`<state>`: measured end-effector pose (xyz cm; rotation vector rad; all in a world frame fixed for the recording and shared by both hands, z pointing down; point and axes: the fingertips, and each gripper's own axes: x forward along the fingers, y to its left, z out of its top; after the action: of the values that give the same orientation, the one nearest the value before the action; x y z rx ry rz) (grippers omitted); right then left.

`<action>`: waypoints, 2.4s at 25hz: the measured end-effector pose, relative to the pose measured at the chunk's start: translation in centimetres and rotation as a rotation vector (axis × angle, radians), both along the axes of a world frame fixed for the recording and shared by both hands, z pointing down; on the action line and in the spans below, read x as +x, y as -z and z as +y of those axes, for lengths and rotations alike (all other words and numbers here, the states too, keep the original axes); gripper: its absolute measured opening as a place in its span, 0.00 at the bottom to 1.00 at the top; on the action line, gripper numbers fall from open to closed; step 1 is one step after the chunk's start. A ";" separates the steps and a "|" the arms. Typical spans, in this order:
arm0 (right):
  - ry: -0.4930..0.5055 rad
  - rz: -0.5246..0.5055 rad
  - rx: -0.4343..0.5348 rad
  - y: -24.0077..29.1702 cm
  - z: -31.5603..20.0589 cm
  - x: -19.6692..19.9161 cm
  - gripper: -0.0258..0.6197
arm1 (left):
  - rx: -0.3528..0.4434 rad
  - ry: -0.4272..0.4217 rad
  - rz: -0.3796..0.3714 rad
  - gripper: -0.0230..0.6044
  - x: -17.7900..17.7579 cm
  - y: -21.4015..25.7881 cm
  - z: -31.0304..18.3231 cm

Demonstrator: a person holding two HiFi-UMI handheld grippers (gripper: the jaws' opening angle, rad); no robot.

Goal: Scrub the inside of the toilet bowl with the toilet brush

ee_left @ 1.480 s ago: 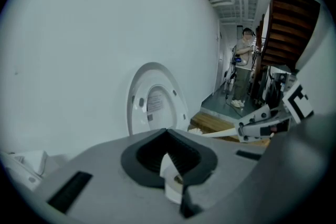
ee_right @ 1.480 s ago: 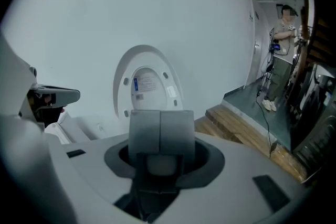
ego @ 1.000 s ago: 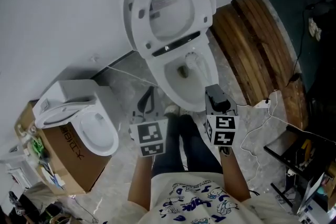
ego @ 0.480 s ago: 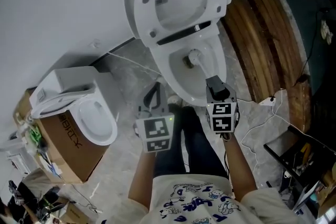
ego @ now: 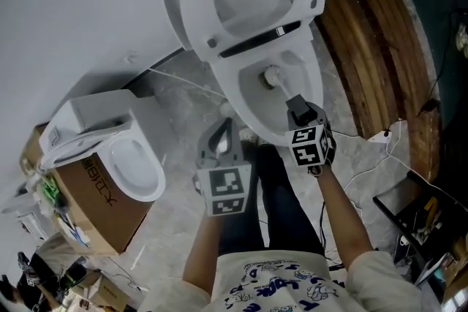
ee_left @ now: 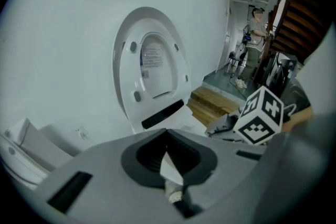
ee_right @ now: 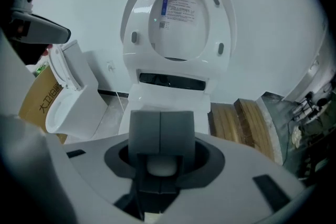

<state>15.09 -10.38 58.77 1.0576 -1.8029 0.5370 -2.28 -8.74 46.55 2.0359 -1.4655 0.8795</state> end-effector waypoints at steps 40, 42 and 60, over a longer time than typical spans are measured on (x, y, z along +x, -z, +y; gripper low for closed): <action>0.731 0.531 0.024 -10.9 -2.5 5.5 0.31 | -0.077 0.028 0.019 0.04 -0.8 -4.5 2.1; 0.751 0.548 0.022 -10.9 -1.9 5.8 0.31 | -0.077 0.026 0.023 0.04 -0.6 -4.5 2.2; 0.331 0.408 -0.280 -10.5 4.5 6.0 0.30 | -0.067 0.022 0.026 0.04 -0.1 -4.0 2.6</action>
<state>21.11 -5.92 69.27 0.6067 -1.4497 0.3292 -2.38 -6.13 50.50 1.9719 -1.4228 0.8776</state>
